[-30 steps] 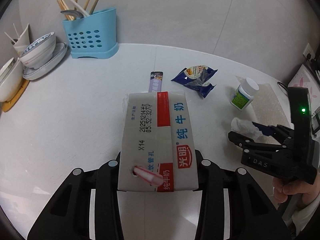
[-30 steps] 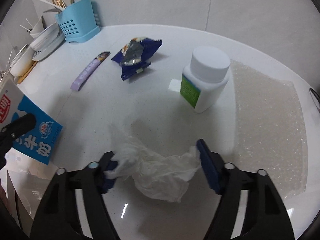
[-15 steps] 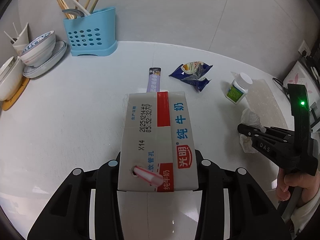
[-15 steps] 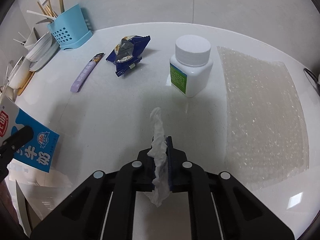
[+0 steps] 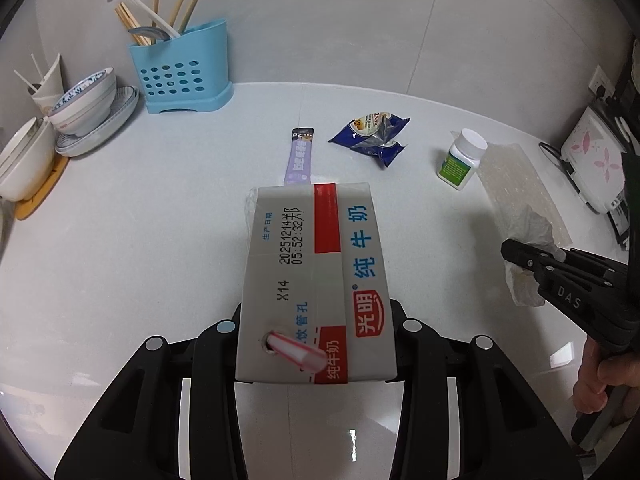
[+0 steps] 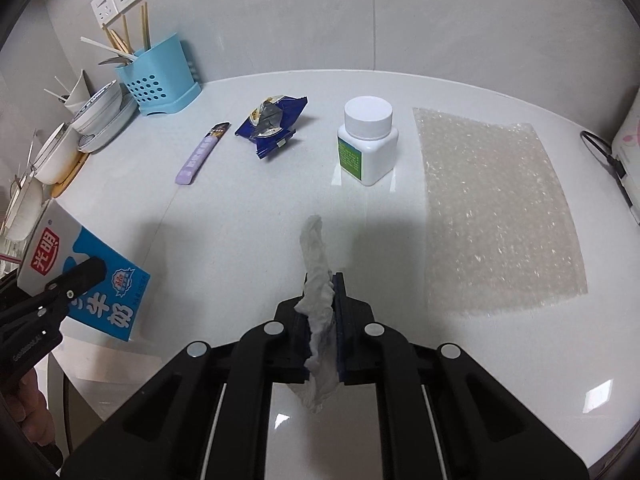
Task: Collect trash
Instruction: 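Carry the milk carton and tissue down over the trash bin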
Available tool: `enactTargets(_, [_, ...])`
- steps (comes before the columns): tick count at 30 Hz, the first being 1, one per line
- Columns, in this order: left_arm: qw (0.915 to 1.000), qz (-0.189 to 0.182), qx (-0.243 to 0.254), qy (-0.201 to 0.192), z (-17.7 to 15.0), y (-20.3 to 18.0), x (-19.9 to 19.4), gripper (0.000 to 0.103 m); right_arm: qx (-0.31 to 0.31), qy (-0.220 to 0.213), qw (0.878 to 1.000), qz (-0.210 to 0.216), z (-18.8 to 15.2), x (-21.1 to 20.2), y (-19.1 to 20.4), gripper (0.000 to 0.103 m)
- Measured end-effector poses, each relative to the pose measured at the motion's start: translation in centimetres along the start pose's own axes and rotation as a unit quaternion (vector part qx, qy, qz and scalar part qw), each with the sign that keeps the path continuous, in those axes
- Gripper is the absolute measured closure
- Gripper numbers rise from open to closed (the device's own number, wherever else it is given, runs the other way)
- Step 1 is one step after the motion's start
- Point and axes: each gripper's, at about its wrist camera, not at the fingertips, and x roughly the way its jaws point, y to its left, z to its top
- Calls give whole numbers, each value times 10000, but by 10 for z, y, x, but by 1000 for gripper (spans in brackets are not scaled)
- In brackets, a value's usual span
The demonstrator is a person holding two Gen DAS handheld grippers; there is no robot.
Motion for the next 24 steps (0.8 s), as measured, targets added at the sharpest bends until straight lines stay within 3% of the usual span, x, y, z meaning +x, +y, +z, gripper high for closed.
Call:
enactTargets(11, [9994, -289, 160, 60, -17, -17, -15, 64, 222, -293, 9992, -132, -27, -48, 1, 95])
enactTargets(24, [9992, -345, 168, -131, -56, -46, -58, 64, 196, -467, 9987, -55, -66, -103, -6, 95])
